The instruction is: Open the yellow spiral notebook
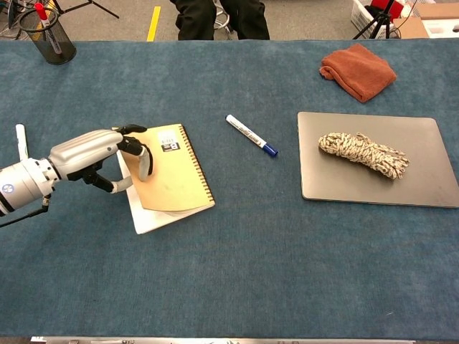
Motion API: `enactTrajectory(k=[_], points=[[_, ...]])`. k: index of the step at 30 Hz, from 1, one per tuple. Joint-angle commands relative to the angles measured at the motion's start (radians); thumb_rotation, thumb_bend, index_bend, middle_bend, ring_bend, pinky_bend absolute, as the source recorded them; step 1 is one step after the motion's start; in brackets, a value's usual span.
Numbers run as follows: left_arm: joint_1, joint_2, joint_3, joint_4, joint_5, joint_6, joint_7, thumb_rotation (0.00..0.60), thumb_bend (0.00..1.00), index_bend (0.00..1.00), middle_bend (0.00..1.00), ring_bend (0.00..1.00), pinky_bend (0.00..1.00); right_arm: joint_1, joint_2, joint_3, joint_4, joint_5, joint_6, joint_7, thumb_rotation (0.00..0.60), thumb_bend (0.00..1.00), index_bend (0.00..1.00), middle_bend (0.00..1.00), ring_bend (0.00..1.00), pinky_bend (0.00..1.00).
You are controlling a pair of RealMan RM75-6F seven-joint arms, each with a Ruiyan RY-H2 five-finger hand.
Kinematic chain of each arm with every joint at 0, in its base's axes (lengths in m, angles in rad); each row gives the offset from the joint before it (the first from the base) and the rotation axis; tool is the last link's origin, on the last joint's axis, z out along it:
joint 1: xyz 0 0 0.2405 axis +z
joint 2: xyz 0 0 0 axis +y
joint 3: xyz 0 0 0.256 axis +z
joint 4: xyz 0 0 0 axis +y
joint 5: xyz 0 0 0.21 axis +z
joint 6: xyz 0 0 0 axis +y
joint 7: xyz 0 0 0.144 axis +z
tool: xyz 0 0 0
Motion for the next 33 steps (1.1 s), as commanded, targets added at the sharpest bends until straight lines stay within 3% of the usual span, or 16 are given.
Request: enactTrajectory(k=[1, 8, 18, 26, 33], points=[[0.003, 0.048, 0.012, -0.028, -0.009, -0.011, 0.007, 0.600, 0.44, 0.70, 0.51, 0.38, 0.00, 0.002, -0.001, 0.001, 0.001, -0.001, -0.001, 0.001, 0.600, 0.19, 0.16, 0.21, 0.10, 0.18], [0.009, 0.189, 0.043, -0.106, -0.016, -0.030, 0.052, 0.600, 0.44, 0.70, 0.53, 0.40, 0.00, 0.006, -0.007, 0.000, 0.008, -0.004, -0.005, 0.007, 0.600, 0.19, 0.16, 0.21, 0.10, 0.18], [-0.018, 0.381, 0.032, -0.314, -0.019, -0.079, 0.291, 0.600, 0.44, 0.70, 0.54, 0.39, 0.00, 0.005, -0.022, -0.003, 0.031, -0.004, -0.004, 0.026, 0.600, 0.19, 0.16, 0.21, 0.10, 0.18], [-0.074, 0.392, -0.029, -0.449, -0.025, -0.145, 0.385, 0.600, 0.44, 0.68, 0.53, 0.39, 0.00, -0.006, -0.025, -0.005, 0.048, -0.001, 0.010, 0.048, 0.600, 0.19, 0.16, 0.21, 0.10, 0.18], [-0.160, 0.345, -0.104, -0.512, -0.083, -0.284, 0.482, 0.600, 0.44, 0.65, 0.53, 0.38, 0.00, -0.019, -0.029, -0.006, 0.069, 0.005, 0.023, 0.075, 0.600, 0.19, 0.16, 0.21, 0.10, 0.18]])
